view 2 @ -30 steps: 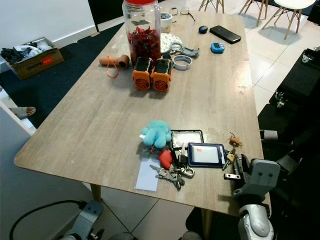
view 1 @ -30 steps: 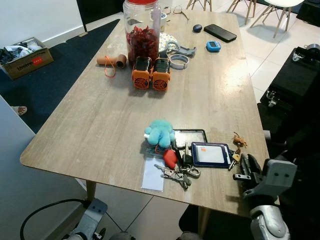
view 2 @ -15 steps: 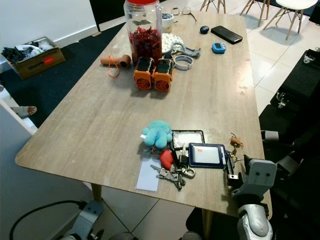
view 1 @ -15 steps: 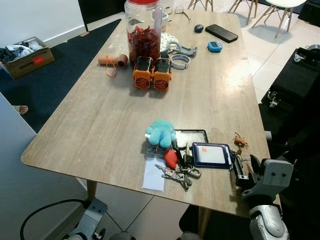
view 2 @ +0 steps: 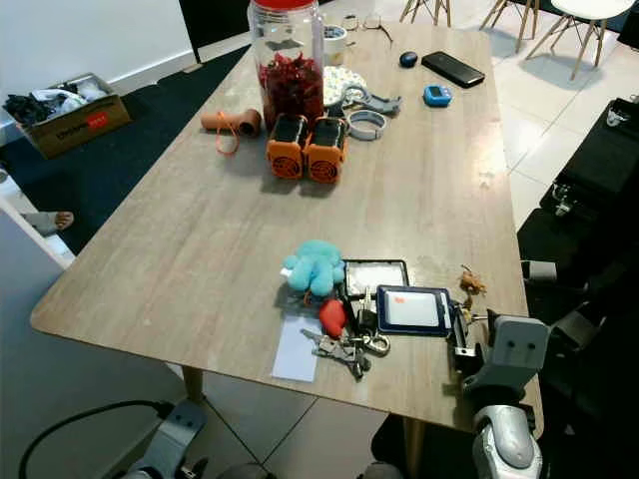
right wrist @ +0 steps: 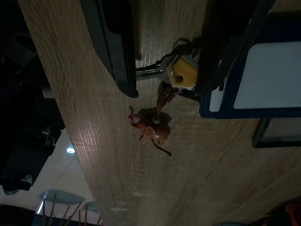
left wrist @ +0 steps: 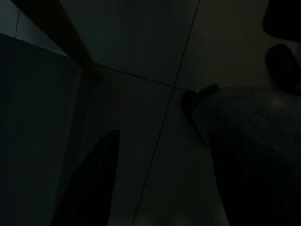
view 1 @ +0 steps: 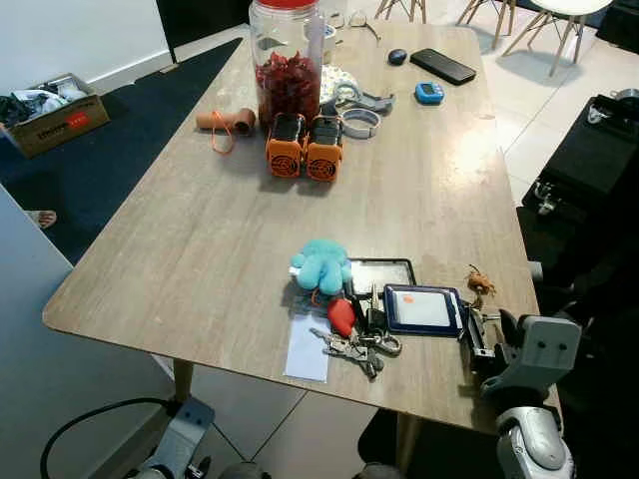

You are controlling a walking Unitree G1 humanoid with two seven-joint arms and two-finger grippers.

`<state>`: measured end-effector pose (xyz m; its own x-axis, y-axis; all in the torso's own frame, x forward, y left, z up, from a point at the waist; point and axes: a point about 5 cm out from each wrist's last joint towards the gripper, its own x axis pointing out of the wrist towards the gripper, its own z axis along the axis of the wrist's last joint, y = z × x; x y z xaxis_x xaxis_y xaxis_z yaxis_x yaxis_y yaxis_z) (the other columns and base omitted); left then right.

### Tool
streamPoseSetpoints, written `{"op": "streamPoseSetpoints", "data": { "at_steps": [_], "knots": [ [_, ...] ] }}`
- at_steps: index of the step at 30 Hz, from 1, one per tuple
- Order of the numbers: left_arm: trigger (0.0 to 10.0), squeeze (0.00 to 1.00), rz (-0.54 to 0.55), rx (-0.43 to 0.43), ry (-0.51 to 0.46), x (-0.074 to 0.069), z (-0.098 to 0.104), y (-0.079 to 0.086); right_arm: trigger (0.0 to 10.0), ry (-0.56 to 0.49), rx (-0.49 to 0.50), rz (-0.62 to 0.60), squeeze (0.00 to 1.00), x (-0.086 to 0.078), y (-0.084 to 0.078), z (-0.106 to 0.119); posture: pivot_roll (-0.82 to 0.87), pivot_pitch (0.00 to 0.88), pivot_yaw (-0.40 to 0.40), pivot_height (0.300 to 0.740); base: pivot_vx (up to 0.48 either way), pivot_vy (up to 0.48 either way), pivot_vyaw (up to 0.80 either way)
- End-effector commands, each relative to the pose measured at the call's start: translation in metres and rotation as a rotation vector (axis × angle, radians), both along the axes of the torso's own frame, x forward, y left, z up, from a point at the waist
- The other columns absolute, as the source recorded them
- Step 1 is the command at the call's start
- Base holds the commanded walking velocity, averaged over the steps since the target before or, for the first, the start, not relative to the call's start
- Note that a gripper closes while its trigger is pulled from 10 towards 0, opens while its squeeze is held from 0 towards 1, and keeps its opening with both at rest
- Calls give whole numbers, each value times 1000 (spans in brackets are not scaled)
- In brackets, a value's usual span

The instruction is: Hang keys on a hook

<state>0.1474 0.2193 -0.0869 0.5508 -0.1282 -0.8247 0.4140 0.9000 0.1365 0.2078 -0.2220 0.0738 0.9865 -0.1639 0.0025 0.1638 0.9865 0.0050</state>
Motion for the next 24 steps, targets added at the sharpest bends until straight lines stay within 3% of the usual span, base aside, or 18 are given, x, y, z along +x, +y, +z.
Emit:
{"op": "streamPoseSetpoints", "data": {
  "at_steps": [1,6,7,8,10,11,13,14,15,21,23,24],
  "knots": [
    [10000,8,-6,7,31,-7,-3,1,10000,32,-15,-8,0,-2,-2,-4,33,102,3,740,0,0,0],
    [10000,8,-3,6,31,-7,-3,1,10000,34,-19,-8,0,-2,-3,-5,33,105,2,740,0,0,0],
    [10000,8,-3,6,31,-7,-3,1,4941,37,-22,-9,0,-3,-3,-5,33,106,2,740,0,0,0],
    [10000,4,-3,6,32,-7,-3,1,3529,42,-25,-13,0,-3,-3,-5,33,106,2,740,0,0,0],
    [10000,4,-3,6,32,-7,-3,1,3529,42,-25,-13,0,-3,-3,-5,33,106,2,740,0,0,0],
    [10000,4,-3,6,32,-7,-3,1,2510,46,-28,-17,0,-3,-4,-6,33,108,2,740,0,0,0],
    [10000,4,-3,6,32,-7,-3,1,2510,46,-28,-17,0,-3,-4,-6,33,108,2,740,0,0,0],
    [10000,8,-3,7,32,-7,-3,1,1216,52,-31,-23,0,-3,-5,-7,33,109,2,740,0,0,0],
    [10000,12,-2,7,33,-7,-3,1,941,58,-35,-27,0,-4,-5,-7,34,109,2,740,0,0,0],
    [10000,12,-2,9,34,-7,-3,1,1765,72,-39,-36,0,-5,-7,-9,35,109,3,740,0,0,0],
    [10000,12,-2,10,34,-7,-3,1,1686,73,-40,-37,0,-5,-7,-10,34,110,6,740,0,0,0],
    [10000,8,-3,10,34,-7,-3,1,1020,69,-38,-39,0,-5,-7,-9,35,111,6,740,0,0,0]
  ]
}}
